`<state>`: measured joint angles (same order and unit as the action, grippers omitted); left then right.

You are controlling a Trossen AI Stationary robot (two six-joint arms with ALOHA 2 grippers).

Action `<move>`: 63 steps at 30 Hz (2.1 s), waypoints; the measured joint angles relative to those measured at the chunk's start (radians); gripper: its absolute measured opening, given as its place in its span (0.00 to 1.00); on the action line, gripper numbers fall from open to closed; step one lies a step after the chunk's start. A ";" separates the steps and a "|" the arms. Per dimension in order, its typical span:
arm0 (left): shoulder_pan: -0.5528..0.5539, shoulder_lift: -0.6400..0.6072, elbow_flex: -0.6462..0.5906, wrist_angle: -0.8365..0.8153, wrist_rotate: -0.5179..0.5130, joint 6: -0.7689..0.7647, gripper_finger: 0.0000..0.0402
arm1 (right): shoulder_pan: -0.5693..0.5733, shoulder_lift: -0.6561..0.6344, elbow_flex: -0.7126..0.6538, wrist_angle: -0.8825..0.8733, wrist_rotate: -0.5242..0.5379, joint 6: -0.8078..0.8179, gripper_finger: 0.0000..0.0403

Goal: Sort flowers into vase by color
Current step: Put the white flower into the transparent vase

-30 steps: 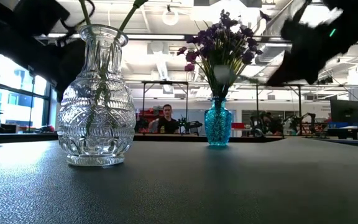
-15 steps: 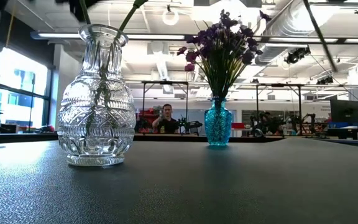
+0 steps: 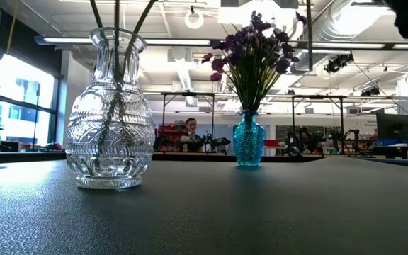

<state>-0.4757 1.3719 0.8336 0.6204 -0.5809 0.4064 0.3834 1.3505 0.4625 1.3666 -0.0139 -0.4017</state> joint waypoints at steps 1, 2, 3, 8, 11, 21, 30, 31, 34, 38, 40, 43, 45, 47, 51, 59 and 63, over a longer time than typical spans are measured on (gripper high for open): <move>0.006 0.030 0.022 -0.001 0.005 0.012 0.33 | -0.008 0.013 0.000 0.035 -0.029 0.009 0.00; 0.012 0.057 0.045 -0.003 0.014 0.018 0.34 | -0.016 0.024 0.000 0.070 -0.053 0.019 0.00; 0.018 0.082 0.067 -0.002 0.029 0.022 0.35 | -0.022 0.034 0.000 0.101 -0.073 0.027 0.00; 0.065 0.170 0.165 -0.025 0.102 0.015 0.42 | -0.046 0.088 0.006 0.206 -0.119 0.036 0.00; 0.096 0.194 0.216 -0.062 0.108 0.004 0.48 | -0.060 0.111 0.046 0.195 -0.121 0.035 0.00; 0.120 0.158 0.263 -0.184 0.117 0.013 0.56 | -0.109 0.174 0.135 0.177 -0.155 0.027 0.00; 0.075 0.053 0.265 -0.197 0.171 0.047 0.56 | -0.117 0.173 0.136 0.205 -0.162 0.036 0.00; 0.082 0.049 0.265 -0.202 0.206 0.036 0.56 | -0.117 0.172 0.143 0.203 -0.165 0.035 0.00; 0.118 0.056 0.265 -0.203 0.292 0.004 0.56 | -0.117 0.169 0.173 0.198 -0.181 0.035 0.00; 0.168 0.091 0.265 -0.199 0.358 -0.012 0.56 | -0.125 0.168 0.212 0.148 -0.223 0.027 0.00; 0.183 0.110 0.264 -0.189 0.370 -0.012 0.56 | -0.131 0.168 0.228 0.115 -0.223 0.027 0.00; 0.196 0.129 0.264 -0.163 0.373 -0.012 0.56 | -0.146 0.169 0.247 0.063 -0.222 0.026 0.00; 0.204 0.138 0.264 -0.154 0.374 -0.011 0.56 | -0.156 0.169 0.260 0.041 -0.222 0.026 0.00; 0.210 0.143 0.264 -0.158 0.381 -0.012 0.55 | -0.167 0.169 0.272 0.021 -0.222 0.023 0.00; 0.221 0.145 0.264 -0.158 0.423 -0.016 0.49 | -0.189 0.169 0.286 -0.001 -0.222 0.016 0.00; 0.246 0.145 0.264 -0.157 0.448 -0.040 0.36 | -0.235 0.169 0.298 -0.035 -0.222 0.017 0.00; 0.248 0.145 0.264 -0.157 0.449 -0.055 0.31 | -0.248 0.169 0.298 -0.053 -0.222 0.026 0.00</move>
<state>-0.2276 1.5173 1.0973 0.4638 -0.1320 0.3517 0.1357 1.5192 0.7601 1.3140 -0.2356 -0.3759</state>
